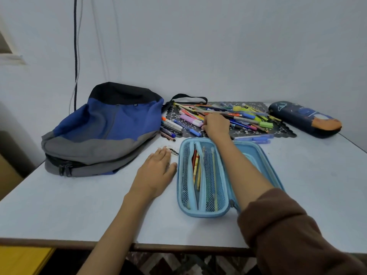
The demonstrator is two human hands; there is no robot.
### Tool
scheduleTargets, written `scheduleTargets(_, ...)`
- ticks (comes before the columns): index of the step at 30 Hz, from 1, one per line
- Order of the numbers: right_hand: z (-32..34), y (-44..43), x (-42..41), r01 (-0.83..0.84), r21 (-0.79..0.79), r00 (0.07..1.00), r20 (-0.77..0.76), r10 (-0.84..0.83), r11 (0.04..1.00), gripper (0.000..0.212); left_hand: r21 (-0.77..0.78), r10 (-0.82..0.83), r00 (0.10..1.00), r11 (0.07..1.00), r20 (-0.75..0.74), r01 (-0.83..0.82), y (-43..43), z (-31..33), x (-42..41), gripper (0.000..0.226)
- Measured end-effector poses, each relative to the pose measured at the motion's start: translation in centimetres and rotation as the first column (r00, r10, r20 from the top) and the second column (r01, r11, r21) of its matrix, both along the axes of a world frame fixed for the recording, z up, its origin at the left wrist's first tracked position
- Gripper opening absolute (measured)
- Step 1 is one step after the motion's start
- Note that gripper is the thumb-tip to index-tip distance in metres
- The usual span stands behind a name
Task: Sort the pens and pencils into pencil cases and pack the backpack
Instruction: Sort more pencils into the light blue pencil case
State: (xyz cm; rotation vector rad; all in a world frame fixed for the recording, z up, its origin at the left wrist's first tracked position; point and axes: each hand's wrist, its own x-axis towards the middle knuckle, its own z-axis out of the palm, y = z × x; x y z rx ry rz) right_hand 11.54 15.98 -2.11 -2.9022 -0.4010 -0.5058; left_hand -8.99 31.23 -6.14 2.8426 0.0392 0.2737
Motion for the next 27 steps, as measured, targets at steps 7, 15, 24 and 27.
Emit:
scheduleTargets(7,0.3,0.7,0.5,-0.135,0.019,0.991,0.003,0.135,0.991,0.017,0.01,-0.001,1.0,1.0,0.019,0.0,0.1,-0.2,0.1,0.059)
scheduleTargets(15,2.0,0.6,1.0,-0.204,0.017,0.947,-0.25,0.202,0.979,0.037,0.001,0.001,1.0,1.0,0.009,-0.001,0.1,-0.2,0.1,0.075)
scheduleTargets(24,2.1,0.9,1.2,-0.004,0.235,0.967,-0.248,0.064,0.972,0.023,-0.006,0.004,1.0,1.0,0.009,-0.004,0.0,-0.2,0.1,0.075)
scheduleTargets(27,2.1,1.8,1.2,-0.003,0.18,0.967,-0.25,0.049,0.984,0.027,-0.017,0.009,1.0,1.0,0.004,-0.009,0.1,-0.2,0.1,0.076)
